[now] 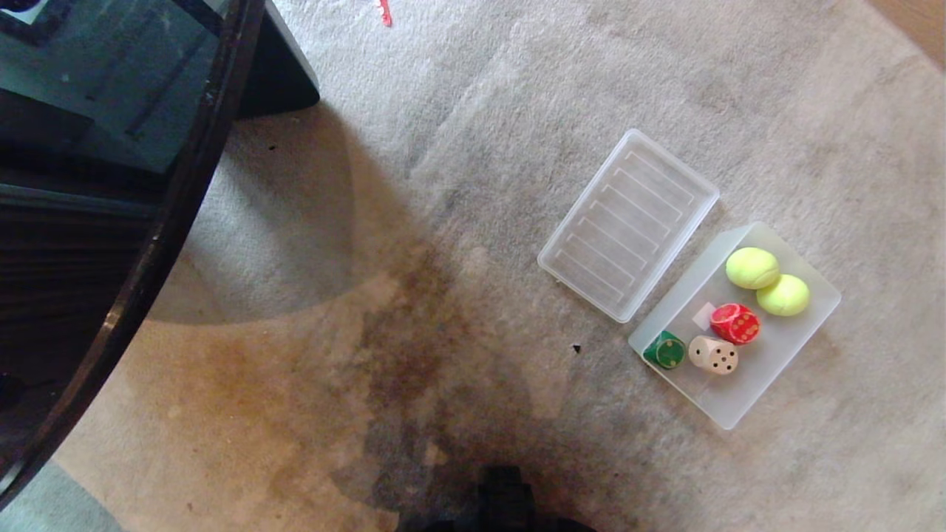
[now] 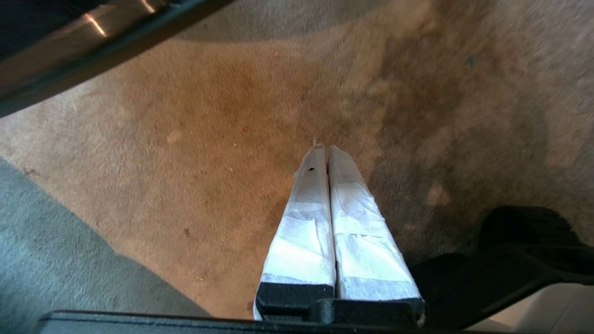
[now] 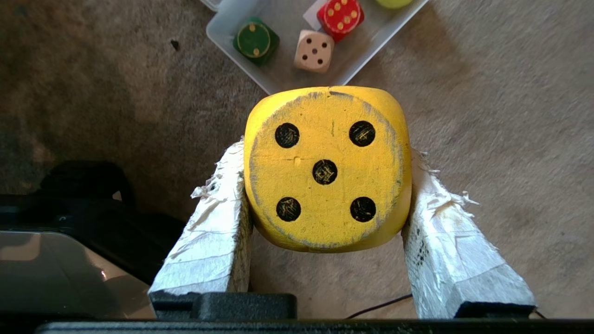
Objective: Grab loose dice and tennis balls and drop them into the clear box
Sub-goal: Put the toys in the box
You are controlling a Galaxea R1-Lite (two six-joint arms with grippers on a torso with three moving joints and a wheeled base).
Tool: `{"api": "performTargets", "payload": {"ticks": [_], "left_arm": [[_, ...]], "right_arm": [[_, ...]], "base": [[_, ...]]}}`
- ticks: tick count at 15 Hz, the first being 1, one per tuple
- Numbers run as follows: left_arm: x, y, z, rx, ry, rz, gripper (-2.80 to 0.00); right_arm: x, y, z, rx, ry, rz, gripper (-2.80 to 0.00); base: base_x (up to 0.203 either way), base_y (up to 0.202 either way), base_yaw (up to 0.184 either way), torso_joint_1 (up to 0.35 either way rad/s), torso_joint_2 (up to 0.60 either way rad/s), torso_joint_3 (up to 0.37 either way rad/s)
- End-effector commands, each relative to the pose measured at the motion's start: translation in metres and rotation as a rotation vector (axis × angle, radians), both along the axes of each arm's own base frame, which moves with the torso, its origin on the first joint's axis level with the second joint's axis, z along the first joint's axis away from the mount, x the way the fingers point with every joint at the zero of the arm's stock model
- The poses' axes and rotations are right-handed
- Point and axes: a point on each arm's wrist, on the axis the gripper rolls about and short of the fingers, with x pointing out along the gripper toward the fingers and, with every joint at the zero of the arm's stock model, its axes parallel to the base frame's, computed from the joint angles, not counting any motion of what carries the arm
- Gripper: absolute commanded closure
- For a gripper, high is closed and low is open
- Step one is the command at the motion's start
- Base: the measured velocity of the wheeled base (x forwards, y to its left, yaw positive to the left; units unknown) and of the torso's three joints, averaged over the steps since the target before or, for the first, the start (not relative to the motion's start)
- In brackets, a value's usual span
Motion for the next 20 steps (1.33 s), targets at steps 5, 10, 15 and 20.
{"api": "performTargets", "payload": {"ticks": [5, 10, 15, 20], "left_arm": [[0.000, 0.000, 0.000, 0.001, 0.002, 0.001, 0.00], [0.000, 0.000, 0.000, 0.001, 0.002, 0.001, 0.00], [0.000, 0.000, 0.000, 0.001, 0.002, 0.001, 0.00], [0.000, 0.000, 0.000, 0.001, 0.002, 0.001, 0.00]], "right_arm": [[0.000, 0.000, 0.000, -0.002, 0.000, -0.001, 0.00], [-0.001, 0.000, 0.001, -0.001, 0.009, -0.001, 0.00], [0.021, 0.000, 0.059, 0.077, 0.226, -0.012, 0.00], [0.084, 0.000, 0.109, 0.213, 0.369, -0.051, 0.00]], "base": [[0.000, 0.000, 0.000, 0.001, 0.00, -0.098], [0.000, 0.000, 0.000, 0.000, 0.00, 0.000], [0.000, 0.000, 0.000, 0.000, 0.00, 0.000], [0.000, 0.000, 0.000, 0.000, 0.00, 0.000]]}}
